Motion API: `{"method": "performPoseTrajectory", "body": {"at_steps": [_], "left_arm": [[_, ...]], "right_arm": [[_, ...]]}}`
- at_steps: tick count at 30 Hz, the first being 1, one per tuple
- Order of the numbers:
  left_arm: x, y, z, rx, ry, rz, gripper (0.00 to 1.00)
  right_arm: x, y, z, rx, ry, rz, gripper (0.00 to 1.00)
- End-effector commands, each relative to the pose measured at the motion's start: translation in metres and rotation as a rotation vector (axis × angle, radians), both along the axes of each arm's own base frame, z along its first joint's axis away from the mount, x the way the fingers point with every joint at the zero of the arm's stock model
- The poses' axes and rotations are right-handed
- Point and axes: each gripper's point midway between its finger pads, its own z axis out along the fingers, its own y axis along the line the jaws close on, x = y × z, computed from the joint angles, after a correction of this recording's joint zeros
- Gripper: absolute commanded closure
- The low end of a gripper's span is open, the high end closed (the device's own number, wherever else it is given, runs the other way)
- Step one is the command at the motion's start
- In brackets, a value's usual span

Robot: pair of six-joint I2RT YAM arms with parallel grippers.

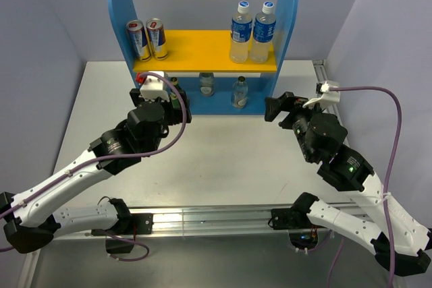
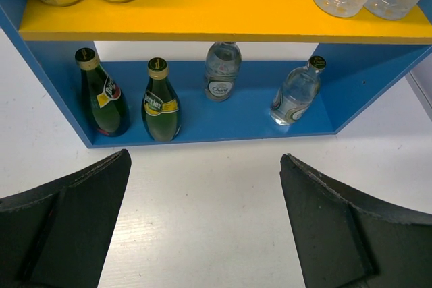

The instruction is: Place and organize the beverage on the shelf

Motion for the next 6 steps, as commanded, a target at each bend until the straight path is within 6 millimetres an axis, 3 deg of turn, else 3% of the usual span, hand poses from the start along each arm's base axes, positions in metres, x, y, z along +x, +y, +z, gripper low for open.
{"method": "performPoseTrajectory", "body": {"at_steps": [1, 6], "left_arm": [[0.0005, 0.0043, 0.0013, 0.005, -0.010, 0.018, 0.01], [0.0001, 0.0067, 0.0017, 0.007, -0.013, 0.026, 0.01]], "right_arm": [[-0.0018, -0.0054, 0.0179, 0.028, -0.052, -0.013, 0.00], [-0.0038, -0.0091, 0.0219, 0.032, -0.066, -0.022, 0.02]]}}
